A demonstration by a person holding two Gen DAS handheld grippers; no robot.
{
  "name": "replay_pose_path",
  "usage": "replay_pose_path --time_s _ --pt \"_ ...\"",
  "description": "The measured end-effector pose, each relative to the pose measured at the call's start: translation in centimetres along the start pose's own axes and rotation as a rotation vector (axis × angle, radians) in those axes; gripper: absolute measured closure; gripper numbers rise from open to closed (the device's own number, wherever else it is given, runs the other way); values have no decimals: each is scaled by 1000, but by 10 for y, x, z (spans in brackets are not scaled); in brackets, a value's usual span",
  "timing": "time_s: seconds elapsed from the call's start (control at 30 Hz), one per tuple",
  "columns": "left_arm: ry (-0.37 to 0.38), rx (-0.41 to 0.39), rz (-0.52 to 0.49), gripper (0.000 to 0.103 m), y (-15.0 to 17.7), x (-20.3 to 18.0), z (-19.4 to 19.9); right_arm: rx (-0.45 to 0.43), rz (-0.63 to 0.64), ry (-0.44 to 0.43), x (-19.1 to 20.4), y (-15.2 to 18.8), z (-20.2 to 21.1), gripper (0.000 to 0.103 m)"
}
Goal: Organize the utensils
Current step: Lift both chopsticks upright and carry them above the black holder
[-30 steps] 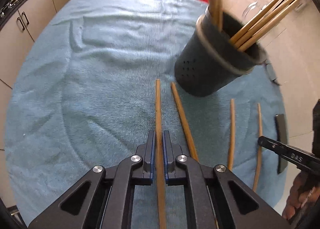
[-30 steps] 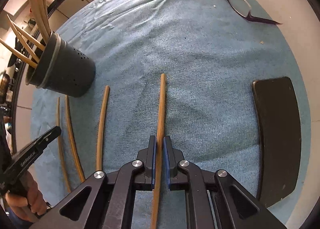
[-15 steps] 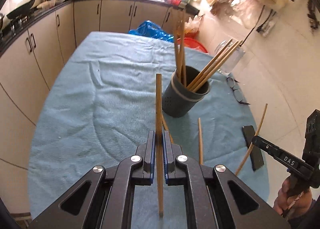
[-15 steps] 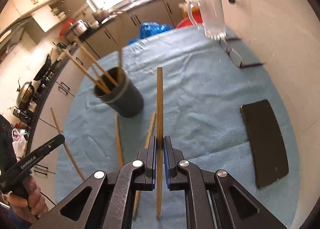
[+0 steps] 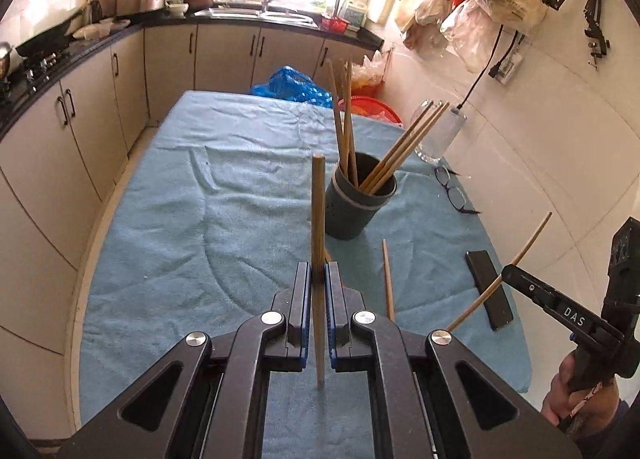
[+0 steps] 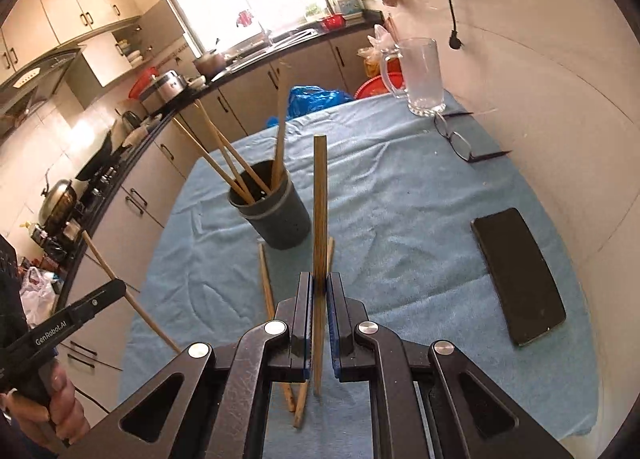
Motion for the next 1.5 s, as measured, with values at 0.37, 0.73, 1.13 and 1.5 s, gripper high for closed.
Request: replay_pose_path --time_s 0.37,0.73,1.13,1.5 --pt "-55 -49 47 97 -9 -23 24 -12 36 -93 -3 -24 19 96" --pt "-109 -91 48 97 -22 -54 45 -34 35 -188 -19 -53 39 96" --pt "-168 -110 94 97 -30 -72 55 -8 53 -263 -32 -71 39 96" --pt "-215 -84 123 97 -33 -72 57 54 47 -299 -47 -71 25 96"
Point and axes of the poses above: each gripper's, at about its wrist camera, not at the fingertips, and z roughly against the way its jaws point, x to its left, y to its underside, the point moved 10 cm from there along -z, roughly the way its jaws point, and after that the axes turned 7 degrees about -z, right-handed, at the moved point
